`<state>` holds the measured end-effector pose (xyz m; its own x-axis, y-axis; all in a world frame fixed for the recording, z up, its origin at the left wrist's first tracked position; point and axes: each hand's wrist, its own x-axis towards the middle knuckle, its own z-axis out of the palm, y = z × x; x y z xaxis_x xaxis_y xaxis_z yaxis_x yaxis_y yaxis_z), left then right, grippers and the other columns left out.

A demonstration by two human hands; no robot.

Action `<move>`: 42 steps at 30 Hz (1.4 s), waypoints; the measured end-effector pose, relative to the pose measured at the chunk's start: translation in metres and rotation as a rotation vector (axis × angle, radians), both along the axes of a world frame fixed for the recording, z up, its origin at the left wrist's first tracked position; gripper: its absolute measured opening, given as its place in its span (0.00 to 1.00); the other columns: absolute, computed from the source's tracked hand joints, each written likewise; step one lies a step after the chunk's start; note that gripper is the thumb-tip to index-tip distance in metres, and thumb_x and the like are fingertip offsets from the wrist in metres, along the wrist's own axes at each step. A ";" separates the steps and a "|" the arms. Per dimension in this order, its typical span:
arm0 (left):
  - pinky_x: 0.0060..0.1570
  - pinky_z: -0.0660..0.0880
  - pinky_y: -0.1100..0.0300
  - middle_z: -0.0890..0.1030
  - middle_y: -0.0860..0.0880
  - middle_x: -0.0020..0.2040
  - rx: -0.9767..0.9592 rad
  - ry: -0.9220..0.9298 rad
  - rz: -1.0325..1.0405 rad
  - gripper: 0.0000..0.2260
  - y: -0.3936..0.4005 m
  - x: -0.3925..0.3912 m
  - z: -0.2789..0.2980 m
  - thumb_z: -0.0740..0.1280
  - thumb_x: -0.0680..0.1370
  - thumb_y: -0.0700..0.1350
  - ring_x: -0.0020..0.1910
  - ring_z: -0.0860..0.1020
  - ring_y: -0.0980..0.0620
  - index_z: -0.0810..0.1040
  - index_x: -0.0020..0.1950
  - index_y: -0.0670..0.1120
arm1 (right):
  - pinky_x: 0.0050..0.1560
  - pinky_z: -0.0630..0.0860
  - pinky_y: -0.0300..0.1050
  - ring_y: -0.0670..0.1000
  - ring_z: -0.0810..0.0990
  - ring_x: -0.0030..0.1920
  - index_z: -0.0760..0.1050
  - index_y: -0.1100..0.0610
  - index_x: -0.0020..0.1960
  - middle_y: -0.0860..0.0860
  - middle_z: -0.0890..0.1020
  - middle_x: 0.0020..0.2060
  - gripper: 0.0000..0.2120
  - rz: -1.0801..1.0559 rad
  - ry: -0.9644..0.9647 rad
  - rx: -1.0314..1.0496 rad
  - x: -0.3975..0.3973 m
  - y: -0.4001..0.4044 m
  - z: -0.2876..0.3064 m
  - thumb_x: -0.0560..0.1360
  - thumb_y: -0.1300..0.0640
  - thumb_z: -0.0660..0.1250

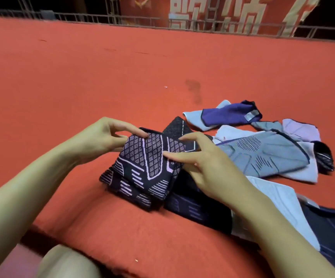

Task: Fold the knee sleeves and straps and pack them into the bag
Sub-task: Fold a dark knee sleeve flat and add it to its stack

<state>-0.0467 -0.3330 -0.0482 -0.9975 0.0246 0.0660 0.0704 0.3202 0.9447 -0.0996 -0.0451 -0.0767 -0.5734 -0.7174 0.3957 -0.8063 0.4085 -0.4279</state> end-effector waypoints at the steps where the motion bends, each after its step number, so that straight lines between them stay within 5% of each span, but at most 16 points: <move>1: 0.52 0.81 0.62 0.87 0.45 0.57 -0.025 0.021 0.010 0.13 -0.007 0.002 0.000 0.70 0.79 0.32 0.52 0.86 0.49 0.89 0.52 0.48 | 0.61 0.77 0.50 0.47 0.80 0.50 0.78 0.36 0.67 0.47 0.69 0.70 0.26 -0.015 0.004 0.008 0.000 -0.009 0.001 0.79 0.62 0.68; 5: 0.57 0.80 0.61 0.87 0.45 0.56 -0.098 0.040 0.036 0.11 -0.031 0.007 -0.002 0.70 0.79 0.34 0.56 0.85 0.47 0.89 0.53 0.48 | 0.61 0.76 0.48 0.47 0.78 0.47 0.80 0.41 0.68 0.50 0.66 0.71 0.24 0.036 -0.019 0.056 0.002 -0.038 0.001 0.79 0.64 0.67; 9: 0.64 0.77 0.41 0.86 0.39 0.56 -0.230 -0.013 -0.008 0.10 -0.044 0.006 -0.022 0.70 0.82 0.38 0.57 0.84 0.38 0.87 0.57 0.51 | 0.62 0.64 0.37 0.47 0.69 0.56 0.81 0.43 0.68 0.51 0.65 0.72 0.21 0.056 -0.024 0.170 -0.001 -0.045 -0.008 0.80 0.62 0.66; 13: 0.54 0.76 0.45 0.83 0.33 0.54 -0.292 -0.043 -0.050 0.12 -0.048 0.002 -0.037 0.69 0.81 0.41 0.49 0.79 0.45 0.87 0.59 0.54 | 0.70 0.67 0.47 0.54 0.68 0.67 0.81 0.46 0.68 0.53 0.67 0.70 0.20 0.077 -0.041 0.254 -0.006 -0.048 -0.023 0.80 0.61 0.67; 16: 0.65 0.78 0.46 0.87 0.46 0.56 -0.263 -0.074 -0.020 0.22 -0.041 0.002 -0.037 0.60 0.83 0.29 0.58 0.84 0.44 0.89 0.54 0.51 | 0.70 0.68 0.50 0.54 0.66 0.67 0.79 0.46 0.71 0.51 0.68 0.69 0.22 0.088 -0.042 0.316 -0.005 -0.049 -0.024 0.80 0.61 0.64; 19: 0.68 0.75 0.41 0.87 0.46 0.57 -0.206 -0.156 0.002 0.21 -0.037 -0.004 -0.040 0.56 0.82 0.34 0.60 0.82 0.38 0.88 0.52 0.47 | 0.69 0.69 0.53 0.54 0.64 0.65 0.75 0.43 0.74 0.49 0.69 0.70 0.24 0.083 -0.016 0.398 -0.004 -0.050 -0.022 0.80 0.59 0.62; 23: 0.58 0.78 0.56 0.87 0.56 0.52 -0.366 -0.147 0.045 0.11 -0.024 -0.005 -0.041 0.65 0.84 0.52 0.52 0.84 0.55 0.86 0.52 0.50 | 0.69 0.67 0.58 0.57 0.61 0.67 0.73 0.39 0.74 0.49 0.67 0.71 0.25 0.035 0.094 0.397 0.010 -0.046 -0.019 0.78 0.53 0.65; 25: 0.50 0.74 0.66 0.85 0.60 0.49 -0.504 -0.057 0.033 0.06 -0.016 -0.003 -0.045 0.69 0.82 0.53 0.46 0.81 0.64 0.83 0.52 0.52 | 0.66 0.64 0.59 0.58 0.62 0.69 0.74 0.38 0.72 0.48 0.68 0.72 0.24 0.064 0.193 0.335 0.023 -0.044 -0.017 0.76 0.49 0.64; 30: 0.51 0.71 0.72 0.84 0.59 0.51 -0.494 0.028 0.030 0.02 -0.011 0.000 -0.054 0.70 0.82 0.47 0.47 0.79 0.65 0.81 0.53 0.51 | 0.58 0.69 0.57 0.54 0.71 0.61 0.79 0.40 0.64 0.39 0.79 0.57 0.16 0.160 0.362 0.278 0.036 -0.047 -0.022 0.79 0.45 0.62; 36: 0.64 0.73 0.55 0.82 0.53 0.55 -0.571 0.082 -0.019 0.06 -0.008 0.001 -0.055 0.72 0.81 0.42 0.57 0.80 0.53 0.82 0.52 0.54 | 0.55 0.71 0.54 0.53 0.71 0.59 0.83 0.44 0.59 0.40 0.80 0.53 0.12 0.229 0.360 0.234 0.036 -0.046 -0.025 0.80 0.48 0.64; 39: 0.67 0.71 0.48 0.80 0.56 0.56 -0.650 0.158 -0.020 0.03 -0.003 0.002 -0.053 0.69 0.79 0.48 0.60 0.78 0.55 0.82 0.50 0.56 | 0.54 0.73 0.54 0.52 0.71 0.58 0.82 0.43 0.64 0.42 0.79 0.56 0.14 0.265 0.273 0.291 0.038 -0.041 -0.024 0.81 0.47 0.65; 42: 0.61 0.66 0.47 0.74 0.60 0.57 -0.732 0.201 0.092 0.07 0.010 0.004 -0.045 0.64 0.75 0.52 0.61 0.70 0.54 0.81 0.47 0.60 | 0.58 0.75 0.56 0.53 0.74 0.56 0.81 0.46 0.66 0.45 0.81 0.56 0.17 0.227 0.162 0.275 0.027 -0.025 -0.009 0.81 0.48 0.61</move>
